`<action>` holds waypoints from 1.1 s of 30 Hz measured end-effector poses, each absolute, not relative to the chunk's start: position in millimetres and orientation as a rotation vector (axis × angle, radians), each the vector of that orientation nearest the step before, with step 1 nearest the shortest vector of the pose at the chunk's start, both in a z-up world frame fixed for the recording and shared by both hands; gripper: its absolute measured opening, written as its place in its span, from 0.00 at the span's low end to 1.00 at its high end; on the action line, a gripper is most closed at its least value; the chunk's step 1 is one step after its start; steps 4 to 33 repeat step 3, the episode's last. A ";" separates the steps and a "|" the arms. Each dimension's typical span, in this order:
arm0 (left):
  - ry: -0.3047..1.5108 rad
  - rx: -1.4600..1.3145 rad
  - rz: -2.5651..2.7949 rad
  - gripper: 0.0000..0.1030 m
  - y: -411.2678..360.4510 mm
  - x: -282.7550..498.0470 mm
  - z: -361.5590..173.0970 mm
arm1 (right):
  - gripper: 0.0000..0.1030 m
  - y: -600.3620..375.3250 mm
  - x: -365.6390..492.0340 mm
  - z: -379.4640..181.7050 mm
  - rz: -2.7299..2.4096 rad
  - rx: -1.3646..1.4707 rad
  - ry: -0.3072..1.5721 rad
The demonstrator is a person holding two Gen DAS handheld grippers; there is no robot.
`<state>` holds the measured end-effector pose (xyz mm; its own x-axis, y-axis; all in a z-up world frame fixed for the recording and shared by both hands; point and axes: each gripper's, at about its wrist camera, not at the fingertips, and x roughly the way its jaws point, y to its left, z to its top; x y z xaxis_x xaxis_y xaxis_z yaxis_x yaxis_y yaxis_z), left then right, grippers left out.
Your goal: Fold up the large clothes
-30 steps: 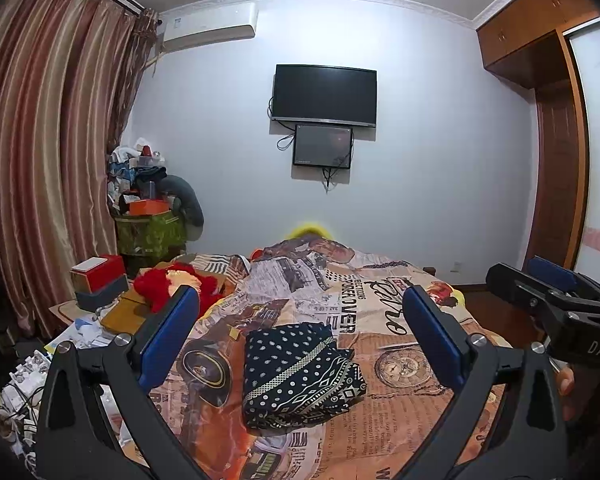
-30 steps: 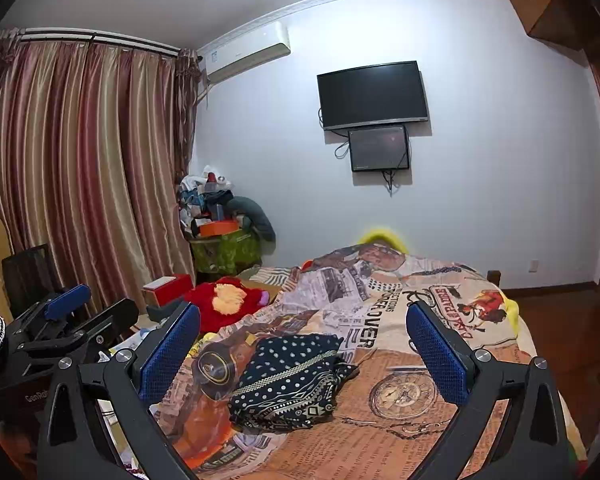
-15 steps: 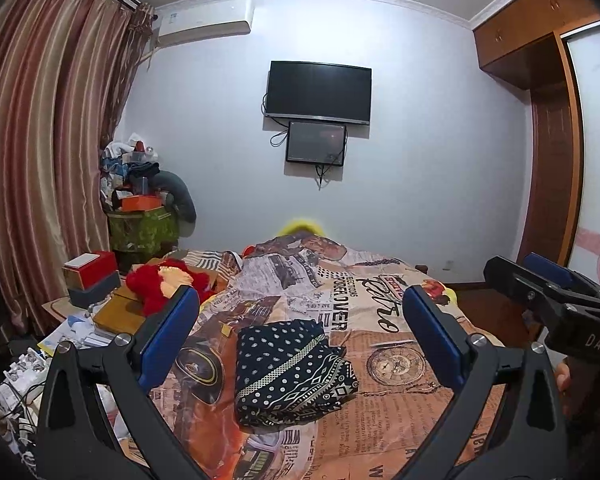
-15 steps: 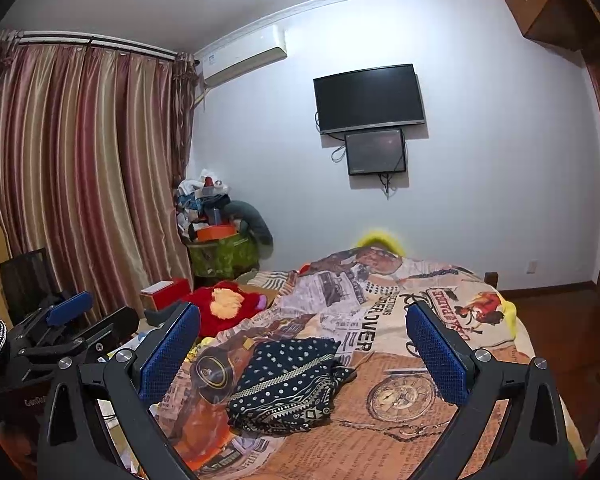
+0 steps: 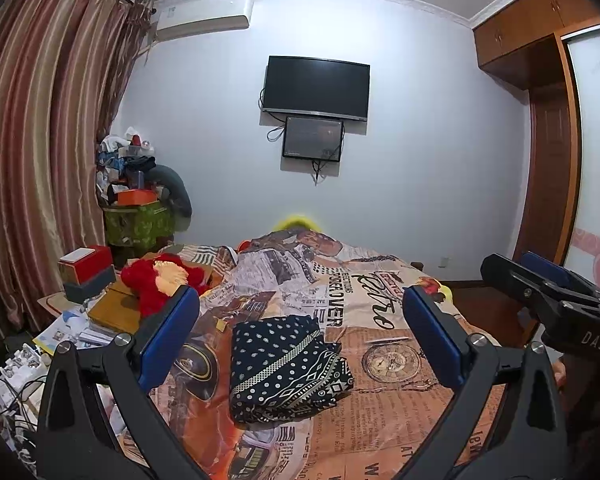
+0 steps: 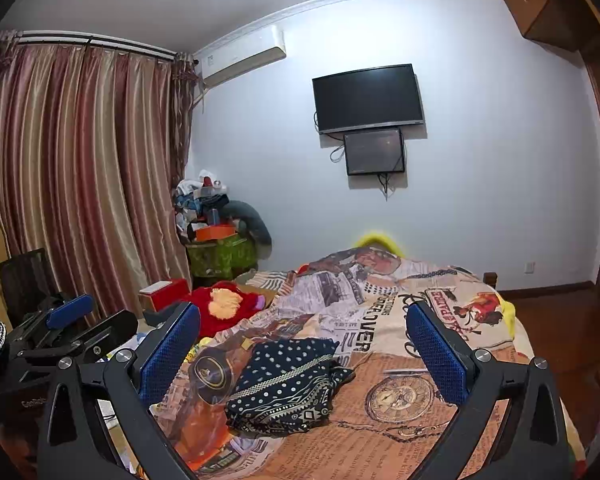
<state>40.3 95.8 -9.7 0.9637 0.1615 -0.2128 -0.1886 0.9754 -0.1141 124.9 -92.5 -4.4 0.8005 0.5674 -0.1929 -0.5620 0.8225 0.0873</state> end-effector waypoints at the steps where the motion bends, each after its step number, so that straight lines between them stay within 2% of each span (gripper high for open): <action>1: 0.207 -0.135 0.176 0.99 96.0 40.9 -10.0 | 1.00 -92.4 125.6 -3.9 0.604 0.026 0.217; 33: 0.213 -0.135 0.170 0.99 96.0 41.6 -11.0 | 1.00 -92.8 127.0 -4.1 0.602 0.028 0.220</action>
